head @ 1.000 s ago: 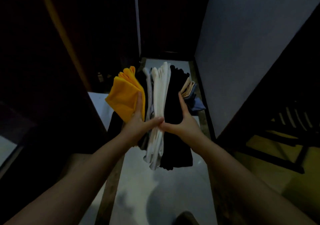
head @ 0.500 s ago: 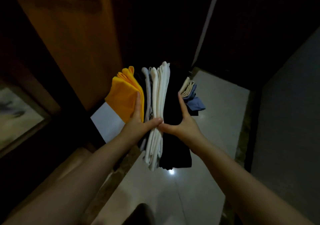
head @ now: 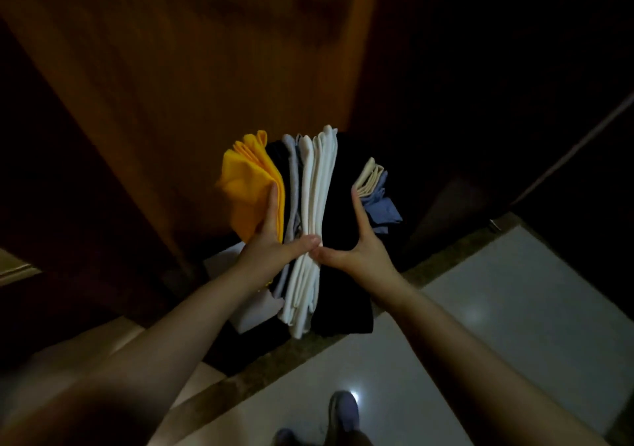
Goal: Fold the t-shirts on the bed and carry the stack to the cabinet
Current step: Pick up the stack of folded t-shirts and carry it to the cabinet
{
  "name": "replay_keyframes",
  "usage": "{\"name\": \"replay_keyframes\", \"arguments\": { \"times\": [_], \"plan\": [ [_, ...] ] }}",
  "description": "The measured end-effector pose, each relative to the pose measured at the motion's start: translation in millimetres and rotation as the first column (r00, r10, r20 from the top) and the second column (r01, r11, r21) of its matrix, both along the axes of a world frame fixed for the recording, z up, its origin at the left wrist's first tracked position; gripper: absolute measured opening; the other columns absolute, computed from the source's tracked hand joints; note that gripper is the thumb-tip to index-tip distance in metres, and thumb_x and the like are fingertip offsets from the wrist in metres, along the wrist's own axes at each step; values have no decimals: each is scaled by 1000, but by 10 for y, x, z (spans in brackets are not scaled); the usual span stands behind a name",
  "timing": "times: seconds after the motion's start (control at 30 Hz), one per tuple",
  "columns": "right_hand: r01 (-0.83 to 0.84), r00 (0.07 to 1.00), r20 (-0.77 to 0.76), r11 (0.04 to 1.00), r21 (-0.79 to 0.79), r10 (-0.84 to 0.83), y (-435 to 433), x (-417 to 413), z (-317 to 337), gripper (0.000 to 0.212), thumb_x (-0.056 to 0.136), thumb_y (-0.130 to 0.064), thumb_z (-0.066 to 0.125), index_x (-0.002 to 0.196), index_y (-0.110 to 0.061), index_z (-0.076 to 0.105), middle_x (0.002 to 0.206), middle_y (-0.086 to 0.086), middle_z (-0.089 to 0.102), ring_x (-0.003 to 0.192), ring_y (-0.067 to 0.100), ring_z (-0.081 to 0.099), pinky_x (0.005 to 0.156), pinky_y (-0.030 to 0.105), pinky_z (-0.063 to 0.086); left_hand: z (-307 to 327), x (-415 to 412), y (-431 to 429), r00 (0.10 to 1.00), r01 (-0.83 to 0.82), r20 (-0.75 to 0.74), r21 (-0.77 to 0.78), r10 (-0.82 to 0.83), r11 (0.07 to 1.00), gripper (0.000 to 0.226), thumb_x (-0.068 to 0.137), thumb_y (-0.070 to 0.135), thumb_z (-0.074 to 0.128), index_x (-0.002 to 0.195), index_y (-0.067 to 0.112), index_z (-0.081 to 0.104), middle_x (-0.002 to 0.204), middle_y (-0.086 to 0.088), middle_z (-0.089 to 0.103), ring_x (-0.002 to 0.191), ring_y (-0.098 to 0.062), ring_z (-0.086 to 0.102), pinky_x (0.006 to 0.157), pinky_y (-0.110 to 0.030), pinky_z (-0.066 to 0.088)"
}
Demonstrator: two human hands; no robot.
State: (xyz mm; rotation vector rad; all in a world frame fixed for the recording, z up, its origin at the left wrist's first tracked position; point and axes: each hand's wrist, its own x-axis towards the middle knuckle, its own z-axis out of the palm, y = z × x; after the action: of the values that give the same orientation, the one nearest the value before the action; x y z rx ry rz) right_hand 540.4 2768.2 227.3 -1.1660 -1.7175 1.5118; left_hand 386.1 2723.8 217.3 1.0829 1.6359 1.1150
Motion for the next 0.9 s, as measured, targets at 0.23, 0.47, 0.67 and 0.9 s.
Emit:
{"name": "replay_keyframes", "arguments": {
  "times": [0.23, 0.47, 0.67, 0.9],
  "plan": [
    [-222, 973, -76, 974, -46, 218, 855, -805, -645, 103, 75, -16, 77, 145, -46, 7, 138, -18, 30, 127, 3, 35, 86, 15, 46, -555, -704, 562, 977, -208, -44, 14, 209, 978, 99, 83, 28, 65, 144, 39, -12, 157, 8, -4, 143, -18, 8, 105, -29, 23],
    [-318, 931, -186, 948, 5, 313, 1374, -1430, -1965, 96, 79, -8, 72, 147, -38, 12, 118, -24, 41, 102, -5, 50, 67, 3, 45, -1753, -1155, 988, 931, -347, -104, 57, 351, 936, 103, 81, 30, 69, 144, 41, -11, 158, 3, 1, 142, -25, 16, 93, -29, 33],
    [-321, 916, -248, 947, 13, 314, 1814, -1607, -2978, 95, 77, -12, 73, 148, -38, 16, 143, -7, 40, 120, 13, 48, 89, 25, 46, -2644, -1373, 1375, 901, -358, -255, 21, 351, 934, 117, 67, 52, 75, 140, 48, -16, 158, -6, -1, 143, -31, 13, 107, -50, 34],
    [-337, 870, -396, 940, -47, 292, 2155, -1903, -3884, 84, 80, -8, 70, 147, -32, 25, 144, -1, 41, 125, 20, 47, 93, 31, 46, -3188, -1450, 1605, 804, -421, -470, -16, 365, 907, 116, 68, 56, 72, 141, 46, -17, 156, -17, -4, 140, -37, 18, 104, -48, 37]
  ]
}}
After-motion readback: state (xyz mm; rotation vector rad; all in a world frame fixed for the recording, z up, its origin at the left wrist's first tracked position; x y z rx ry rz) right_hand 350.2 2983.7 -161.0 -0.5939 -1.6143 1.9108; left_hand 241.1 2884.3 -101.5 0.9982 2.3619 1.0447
